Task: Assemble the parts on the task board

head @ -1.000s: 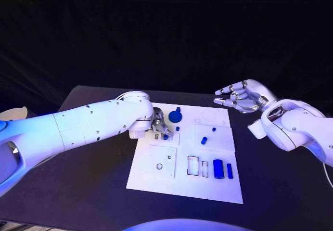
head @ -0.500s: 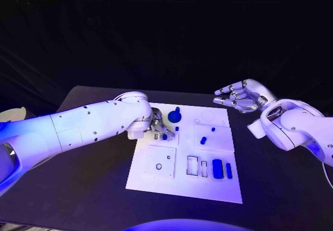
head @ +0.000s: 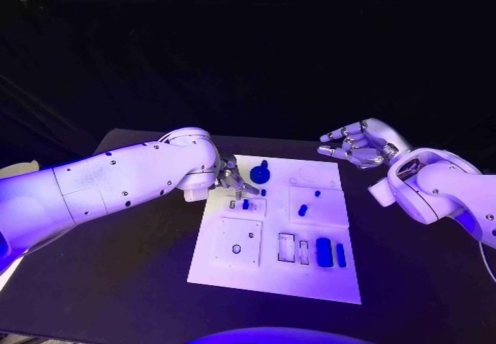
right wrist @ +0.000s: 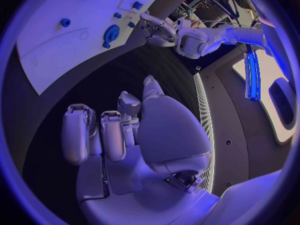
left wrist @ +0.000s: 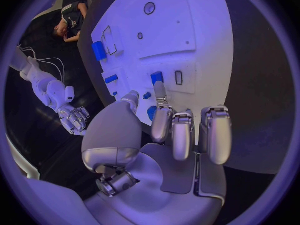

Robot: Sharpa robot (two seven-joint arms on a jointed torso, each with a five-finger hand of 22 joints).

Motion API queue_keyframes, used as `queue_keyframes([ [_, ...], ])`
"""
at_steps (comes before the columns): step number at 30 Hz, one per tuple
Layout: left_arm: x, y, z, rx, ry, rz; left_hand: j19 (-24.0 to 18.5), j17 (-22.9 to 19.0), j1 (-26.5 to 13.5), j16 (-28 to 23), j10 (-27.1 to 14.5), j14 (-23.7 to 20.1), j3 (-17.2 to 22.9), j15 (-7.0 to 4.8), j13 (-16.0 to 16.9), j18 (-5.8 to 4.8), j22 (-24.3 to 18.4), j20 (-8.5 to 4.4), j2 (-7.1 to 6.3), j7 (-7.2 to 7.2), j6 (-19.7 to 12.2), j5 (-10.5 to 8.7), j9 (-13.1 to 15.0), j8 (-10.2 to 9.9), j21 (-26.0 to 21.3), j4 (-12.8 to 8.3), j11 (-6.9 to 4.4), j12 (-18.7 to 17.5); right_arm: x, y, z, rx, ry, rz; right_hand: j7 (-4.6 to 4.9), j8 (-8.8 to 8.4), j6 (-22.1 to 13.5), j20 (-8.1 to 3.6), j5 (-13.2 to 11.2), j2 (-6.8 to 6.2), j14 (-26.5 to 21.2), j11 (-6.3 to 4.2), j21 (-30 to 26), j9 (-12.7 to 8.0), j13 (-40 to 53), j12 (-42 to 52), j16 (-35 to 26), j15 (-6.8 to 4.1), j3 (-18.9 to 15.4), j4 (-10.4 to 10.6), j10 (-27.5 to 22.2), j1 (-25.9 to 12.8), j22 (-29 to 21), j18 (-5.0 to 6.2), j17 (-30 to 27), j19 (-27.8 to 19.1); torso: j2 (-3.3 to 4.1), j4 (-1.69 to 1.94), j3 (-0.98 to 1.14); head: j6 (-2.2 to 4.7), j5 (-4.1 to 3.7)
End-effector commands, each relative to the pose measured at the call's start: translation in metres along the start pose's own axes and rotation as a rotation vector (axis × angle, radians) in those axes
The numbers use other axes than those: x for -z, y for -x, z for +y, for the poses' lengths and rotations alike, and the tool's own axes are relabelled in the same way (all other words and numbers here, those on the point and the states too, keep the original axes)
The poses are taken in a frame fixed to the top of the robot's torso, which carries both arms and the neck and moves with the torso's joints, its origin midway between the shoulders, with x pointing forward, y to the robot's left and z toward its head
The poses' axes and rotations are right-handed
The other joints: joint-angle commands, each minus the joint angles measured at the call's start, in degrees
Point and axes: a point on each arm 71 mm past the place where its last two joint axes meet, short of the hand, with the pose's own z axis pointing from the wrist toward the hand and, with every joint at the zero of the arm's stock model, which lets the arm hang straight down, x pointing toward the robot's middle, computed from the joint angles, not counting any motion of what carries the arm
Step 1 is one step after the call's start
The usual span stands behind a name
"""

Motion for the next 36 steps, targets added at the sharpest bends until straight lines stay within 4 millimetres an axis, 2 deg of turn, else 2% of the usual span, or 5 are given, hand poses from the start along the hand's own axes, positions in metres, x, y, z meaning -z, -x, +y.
queue_keyframes([
  [1,0.007,0.008,-0.001,-0.005,0.016,-0.011,3.9,15.1,1.0,0.2,-0.5,6.0,-1.0,-0.22,-0.3,-0.73,11.0,-0.20,-0.04,0.04,-0.5,-0.17,0.0,0.4,-0.4,0.0,0.14,-0.5,0.000,-0.001,0.000,0.000,0.007,0.005,-0.03,0.03,0.3,0.05,-0.2,-0.01,4.5,0.07,-0.2,0.1,-0.1,-0.3,-0.2,-0.44,-0.4,0.1,-0.4,-0.3,-0.1,0.36,9.3,-0.2,-0.01,-0.02,0.00,0.15,0.02],
  [6,0.013,0.025,0.001,-0.014,0.024,-0.022,3.5,15.1,2.3,0.2,-1.7,6.0,-2.5,0.00,-2.2,-0.54,10.3,0.01,0.53,0.53,-2.0,-0.07,-0.2,0.0,-1.0,0.0,0.53,-2.7,-0.001,-0.001,0.000,0.000,0.005,0.005,-0.03,0.03,0.3,0.05,-0.2,-0.01,4.5,0.07,-0.2,0.1,-0.1,-0.3,-0.2,-0.44,-0.4,0.1,-0.4,-0.3,-0.1,0.36,9.3,-0.2,0.07,-0.07,-0.07,0.28,-0.06],
  [12,0.007,0.049,0.008,0.010,0.063,-0.047,2.8,15.1,8.0,0.2,-3.8,6.0,-2.8,1.41,-4.7,-0.24,9.1,1.21,2.29,2.88,-7.4,0.48,-3.1,-3.9,-1.9,-0.6,2.45,-5.4,-0.001,-0.001,-0.001,0.001,0.003,0.001,-0.03,0.04,0.3,0.05,-0.3,0.06,4.5,0.07,-0.2,0.1,-0.1,-0.3,-0.2,-0.43,-0.5,0.1,-0.4,-0.4,-0.1,0.36,9.3,-0.2,0.01,0.11,0.02,0.45,-0.17],
  [15,0.000,0.058,0.012,0.019,0.085,-0.063,2.9,15.1,9.1,0.2,-4.1,6.0,-3.0,2.03,-5.0,-0.25,9.1,1.72,2.38,3.57,-8.6,0.49,-4.3,-5.0,-1.9,-0.2,3.06,-5.6,-0.001,-0.001,-0.001,0.000,0.003,0.001,-0.03,0.04,0.3,0.05,-0.3,0.08,4.5,0.07,-0.2,0.1,-0.1,-0.3,-0.2,-0.43,-0.5,0.1,-0.4,-0.4,0.0,0.35,9.3,-0.2,0.06,0.05,-0.08,0.60,-0.03],
  [36,-0.032,0.062,0.024,-0.015,0.161,-0.020,3.4,15.1,10.0,0.2,-3.6,6.0,-3.7,1.85,-4.3,-0.48,10.2,1.91,3.21,2.83,-6.0,0.47,-4.1,-2.7,-1.2,0.0,2.57,-4.5,-0.003,-0.004,0.000,-0.003,0.009,0.009,-0.04,0.04,0.3,0.05,0.0,0.30,4.5,0.05,-0.2,0.1,-0.1,-0.3,-0.2,-0.45,-0.5,0.0,-0.4,-0.1,-0.1,0.36,9.4,-0.2,0.06,0.04,-0.08,0.39,0.33],
])
